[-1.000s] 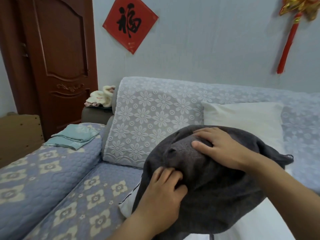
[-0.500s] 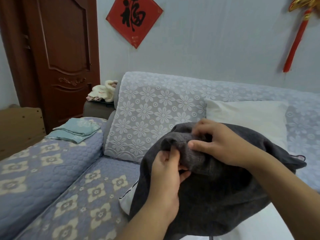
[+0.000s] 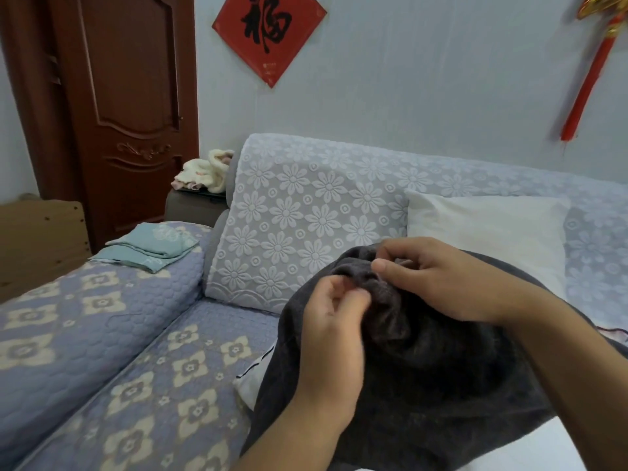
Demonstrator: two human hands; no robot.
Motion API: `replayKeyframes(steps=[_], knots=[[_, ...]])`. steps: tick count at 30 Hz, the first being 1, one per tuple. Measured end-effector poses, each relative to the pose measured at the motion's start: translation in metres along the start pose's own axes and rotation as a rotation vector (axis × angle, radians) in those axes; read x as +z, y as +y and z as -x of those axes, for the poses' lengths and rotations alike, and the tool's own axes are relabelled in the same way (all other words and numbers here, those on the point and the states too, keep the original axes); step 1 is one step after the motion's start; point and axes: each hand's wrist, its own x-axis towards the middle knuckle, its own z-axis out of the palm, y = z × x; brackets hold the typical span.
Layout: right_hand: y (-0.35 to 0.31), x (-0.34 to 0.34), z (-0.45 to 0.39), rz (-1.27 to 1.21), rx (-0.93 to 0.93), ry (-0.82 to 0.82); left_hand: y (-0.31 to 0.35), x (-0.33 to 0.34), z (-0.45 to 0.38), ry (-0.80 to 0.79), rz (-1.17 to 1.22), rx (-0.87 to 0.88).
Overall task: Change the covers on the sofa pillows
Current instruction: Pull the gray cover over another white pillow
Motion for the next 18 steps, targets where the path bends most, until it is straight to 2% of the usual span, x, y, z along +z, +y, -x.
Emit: replayKeyframes(steps=[1, 4, 8, 13, 18], knots=[[0.001, 0.000, 0.000, -0.006, -0.006, 0.005, 0.004, 0.000, 0.002, -0.023, 0.108, -0.059], [0.004, 0.004, -0.002, 0.025, -0.020, 0.031, 0.009, -0.001, 0.002, -0.097, 0.214, -0.149], [0.004, 0.015, -0.005, 0.050, -0.055, 0.129, 0.012, -0.005, -0.006, -0.085, 0.301, -0.240], [0.011, 0.027, -0.012, 0.113, -0.117, 0.255, 0.008, -0.010, -0.017, -0.052, 0.544, -0.343], [0.018, 0.037, -0.015, 0.102, -0.155, 0.318, -0.005, -0.016, -0.018, -0.132, 0.671, -0.433]])
